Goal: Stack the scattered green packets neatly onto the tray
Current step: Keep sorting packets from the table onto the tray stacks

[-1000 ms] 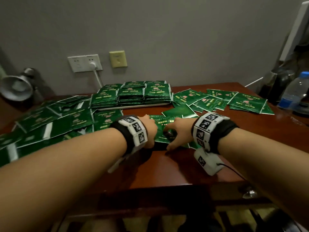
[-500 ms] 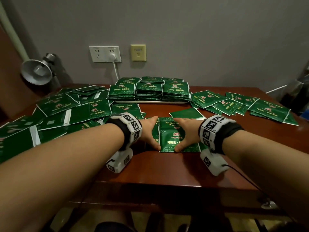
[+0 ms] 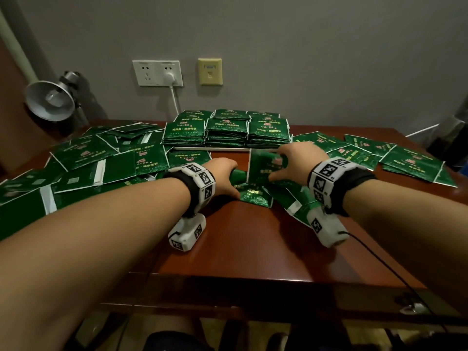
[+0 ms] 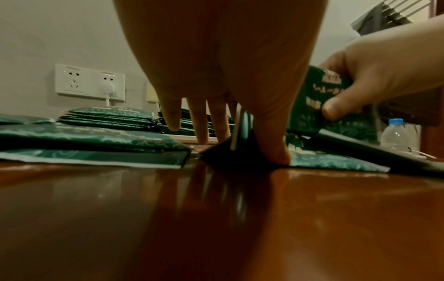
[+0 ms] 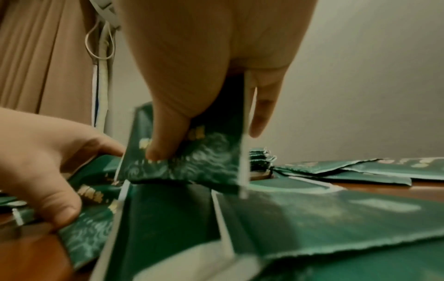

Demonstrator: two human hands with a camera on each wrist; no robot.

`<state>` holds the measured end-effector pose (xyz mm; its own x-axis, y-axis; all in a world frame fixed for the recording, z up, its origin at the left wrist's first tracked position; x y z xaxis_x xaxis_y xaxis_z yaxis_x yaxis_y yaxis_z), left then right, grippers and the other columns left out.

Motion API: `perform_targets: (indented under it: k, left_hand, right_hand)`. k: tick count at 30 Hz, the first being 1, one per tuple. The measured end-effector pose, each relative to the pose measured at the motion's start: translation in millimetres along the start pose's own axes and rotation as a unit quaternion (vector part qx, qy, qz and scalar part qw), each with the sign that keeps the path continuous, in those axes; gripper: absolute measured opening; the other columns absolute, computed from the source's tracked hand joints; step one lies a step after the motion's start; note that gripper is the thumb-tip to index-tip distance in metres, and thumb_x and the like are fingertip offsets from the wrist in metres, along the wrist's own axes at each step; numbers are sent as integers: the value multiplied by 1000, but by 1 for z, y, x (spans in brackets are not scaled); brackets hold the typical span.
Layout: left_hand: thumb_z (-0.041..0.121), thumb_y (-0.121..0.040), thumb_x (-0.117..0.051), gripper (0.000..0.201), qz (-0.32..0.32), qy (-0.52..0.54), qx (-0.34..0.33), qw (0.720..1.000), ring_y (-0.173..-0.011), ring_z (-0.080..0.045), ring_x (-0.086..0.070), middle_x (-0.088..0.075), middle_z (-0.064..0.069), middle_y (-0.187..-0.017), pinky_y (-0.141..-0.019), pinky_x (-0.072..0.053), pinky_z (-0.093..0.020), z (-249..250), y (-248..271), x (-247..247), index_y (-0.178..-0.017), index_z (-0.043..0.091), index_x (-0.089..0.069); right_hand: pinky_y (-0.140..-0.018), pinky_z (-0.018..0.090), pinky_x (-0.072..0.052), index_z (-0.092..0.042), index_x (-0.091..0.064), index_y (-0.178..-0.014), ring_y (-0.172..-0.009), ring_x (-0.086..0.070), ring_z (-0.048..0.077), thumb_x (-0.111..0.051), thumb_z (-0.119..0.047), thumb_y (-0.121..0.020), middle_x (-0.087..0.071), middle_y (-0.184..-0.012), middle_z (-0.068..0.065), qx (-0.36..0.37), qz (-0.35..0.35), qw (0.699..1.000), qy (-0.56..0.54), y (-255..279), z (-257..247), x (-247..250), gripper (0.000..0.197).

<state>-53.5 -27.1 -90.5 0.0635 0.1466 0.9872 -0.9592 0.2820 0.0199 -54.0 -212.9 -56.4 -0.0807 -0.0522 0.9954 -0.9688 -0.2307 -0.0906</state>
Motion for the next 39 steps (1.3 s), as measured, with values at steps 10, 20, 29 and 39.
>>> perform_targets:
  k: [10, 20, 29, 39]
  left_hand:
    - [2, -69, -79, 63, 68, 405, 221, 885, -86, -28, -67, -58, -12, -102, -64, -60, -40, -50, 25, 40, -118, 8, -40]
    - [66, -71, -69, 103, -45, -40, 235, 970, -132, -36, -39, -33, -17, -147, -104, -41, -48, -80, 44, 14, -148, 15, -24]
    - [62, -75, -68, 84, -42, -75, 82, 993, -130, -29, -38, -42, -7, -136, -110, -32, -50, -59, 23, -6, -142, 22, -38]
    - [62, -64, -77, 119, -70, -49, 37, 996, -127, -31, -44, -43, -11, -139, -102, -42, -45, -54, 23, 2, -153, 22, -9]
  right_hand:
    - [-67, 34, -50, -9, -59, -111, -78, -58, 18, -54, -68, -82, -63, -91, 2, 20, 48, 991, -121, -2, -5, 25, 65]
    - [-96, 39, -48, -14, -36, -141, -115, -56, 25, -66, -72, -69, -54, -133, 5, 23, -177, 983, 39, 5, -46, -26, 98]
    - [-70, 33, -51, -7, -39, -125, -90, -58, 23, -78, -47, -74, -58, -108, 7, 42, -195, 979, 47, 6, -60, -35, 75]
    - [-80, 38, -53, -17, -29, -131, -96, -57, 23, -80, -60, -60, -52, -117, 5, 80, -146, 986, 34, 4, -59, -31, 97]
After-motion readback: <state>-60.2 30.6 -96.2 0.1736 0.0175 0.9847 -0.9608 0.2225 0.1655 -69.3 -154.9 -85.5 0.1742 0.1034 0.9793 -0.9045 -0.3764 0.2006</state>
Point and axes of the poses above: each hand's wrist, its own y-axis away from the middle knuckle, its own x-axis out of the back of the hand, z = x × y, the point moved 3 cm from there along -y, towards the middle knuckle
